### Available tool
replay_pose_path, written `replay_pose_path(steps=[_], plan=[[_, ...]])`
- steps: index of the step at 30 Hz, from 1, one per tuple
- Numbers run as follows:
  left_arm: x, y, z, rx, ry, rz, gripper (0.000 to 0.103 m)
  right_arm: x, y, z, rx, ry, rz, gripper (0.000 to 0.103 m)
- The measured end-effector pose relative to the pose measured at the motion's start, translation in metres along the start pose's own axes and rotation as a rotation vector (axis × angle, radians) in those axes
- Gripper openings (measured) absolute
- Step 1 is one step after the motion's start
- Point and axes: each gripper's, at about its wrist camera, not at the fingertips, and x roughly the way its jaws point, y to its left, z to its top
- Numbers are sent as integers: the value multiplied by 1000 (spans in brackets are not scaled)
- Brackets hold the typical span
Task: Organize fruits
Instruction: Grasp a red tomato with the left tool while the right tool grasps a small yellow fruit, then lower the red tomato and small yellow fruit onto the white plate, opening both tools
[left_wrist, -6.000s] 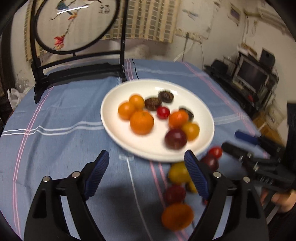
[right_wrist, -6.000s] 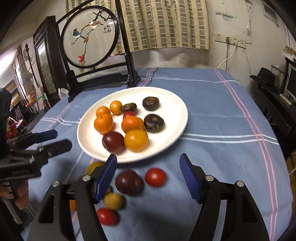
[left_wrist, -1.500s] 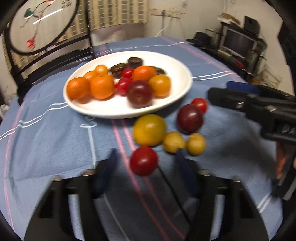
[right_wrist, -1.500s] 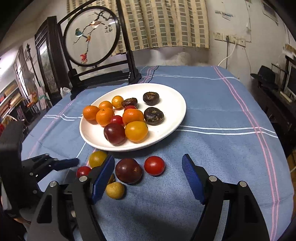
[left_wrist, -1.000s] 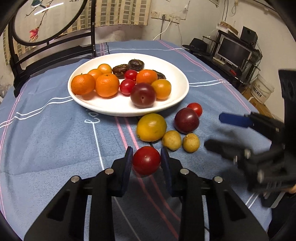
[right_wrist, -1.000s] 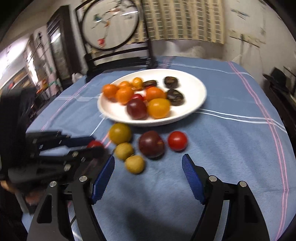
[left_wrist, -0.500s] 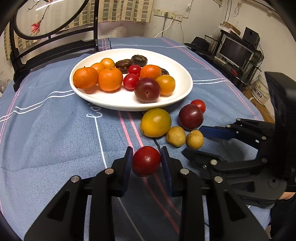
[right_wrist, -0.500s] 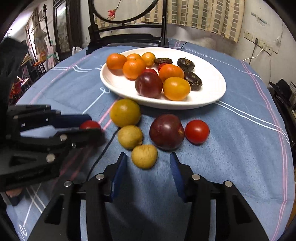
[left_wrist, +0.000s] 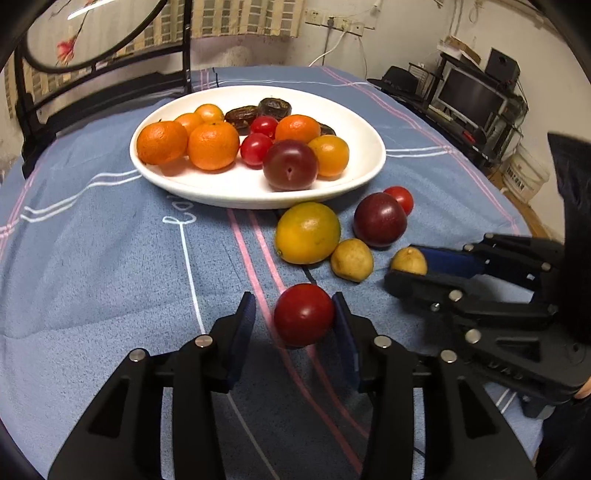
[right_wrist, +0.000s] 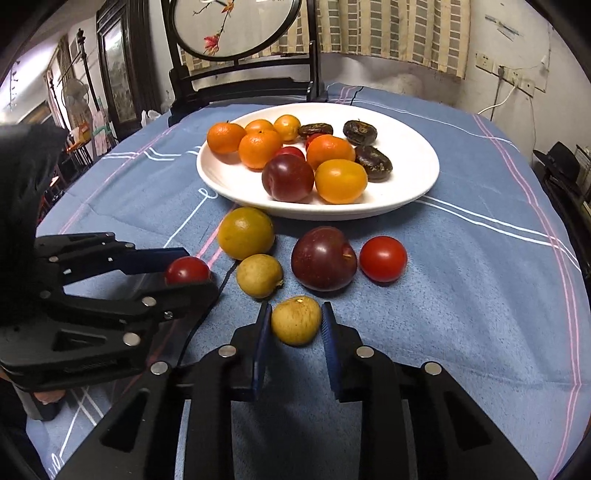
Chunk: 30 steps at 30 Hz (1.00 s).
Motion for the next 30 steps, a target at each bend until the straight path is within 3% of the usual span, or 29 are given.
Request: replay_pose_path(steps=[1, 7, 15, 21, 30], plan=[[-1, -1, 0, 3, 0, -16, 30, -3, -1, 0, 3, -9, 0, 27], [-27, 6, 13, -39, -67, -13, 30, -34, -9, 11, 38, -93, 20, 27], [-39, 32, 61, -89, -120, 44, 29, -52, -10, 72, -12, -197, -29, 27], [-23, 49, 102, -155, -135, 58, 29, -14, -22, 123, 64, -189, -15, 27], [15, 63, 122, -208, -96, 84, 30, 42, -48, 143, 159, -118, -21, 27]])
